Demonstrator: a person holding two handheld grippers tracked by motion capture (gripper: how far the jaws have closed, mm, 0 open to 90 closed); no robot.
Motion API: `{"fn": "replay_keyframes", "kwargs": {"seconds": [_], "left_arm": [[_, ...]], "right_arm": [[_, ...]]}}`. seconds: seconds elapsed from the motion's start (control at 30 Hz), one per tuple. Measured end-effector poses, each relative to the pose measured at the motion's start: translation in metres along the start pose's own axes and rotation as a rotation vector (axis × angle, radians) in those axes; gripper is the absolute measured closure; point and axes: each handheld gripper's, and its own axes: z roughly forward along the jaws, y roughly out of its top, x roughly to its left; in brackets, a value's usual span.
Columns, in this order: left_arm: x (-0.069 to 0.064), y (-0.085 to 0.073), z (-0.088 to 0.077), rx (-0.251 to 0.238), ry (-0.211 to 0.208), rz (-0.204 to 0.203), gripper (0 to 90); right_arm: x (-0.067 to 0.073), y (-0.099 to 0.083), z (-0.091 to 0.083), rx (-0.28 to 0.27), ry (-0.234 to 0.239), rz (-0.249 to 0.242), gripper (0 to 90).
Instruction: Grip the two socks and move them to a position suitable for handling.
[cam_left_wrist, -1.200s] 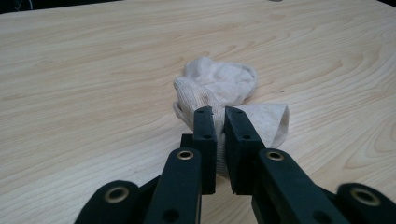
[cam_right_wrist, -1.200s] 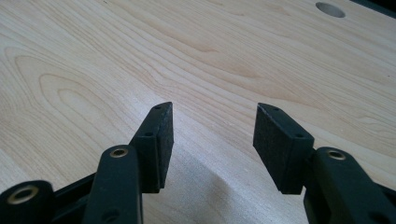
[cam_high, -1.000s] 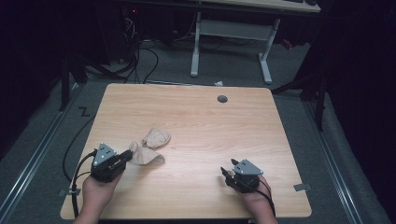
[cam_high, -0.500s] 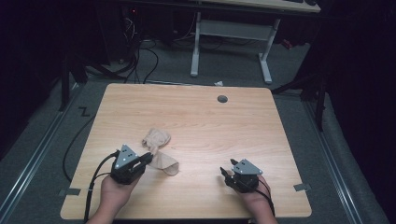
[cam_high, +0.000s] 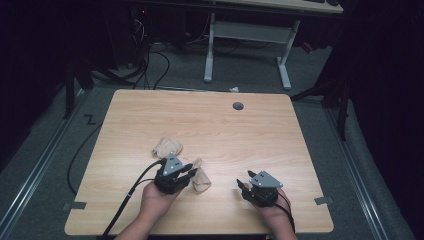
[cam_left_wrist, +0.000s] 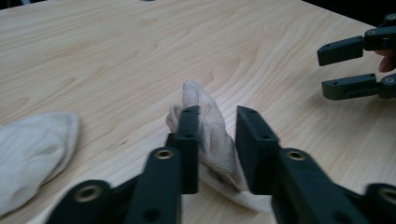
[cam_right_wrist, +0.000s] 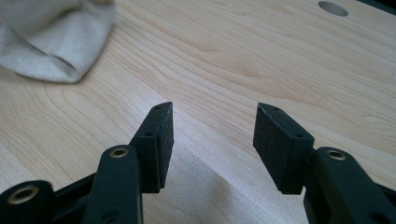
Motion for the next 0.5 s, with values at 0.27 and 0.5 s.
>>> {"fn": "replay_keyframes", "kwargs": {"seconds": [0.27,0.5], "left_arm": [[-0.011,0.007,0.009,-0.016,-0.051,0.002,60.5],[-0.019,0.010,0.016,-0.008,-0.086,0.010,59.8]], "right_arm": [[0.000,-0.001,0.000,0.000,0.005,0.002,48.0],[0.002,0.001,0.000,-0.001,0.007,-0.002,48.0]]}}
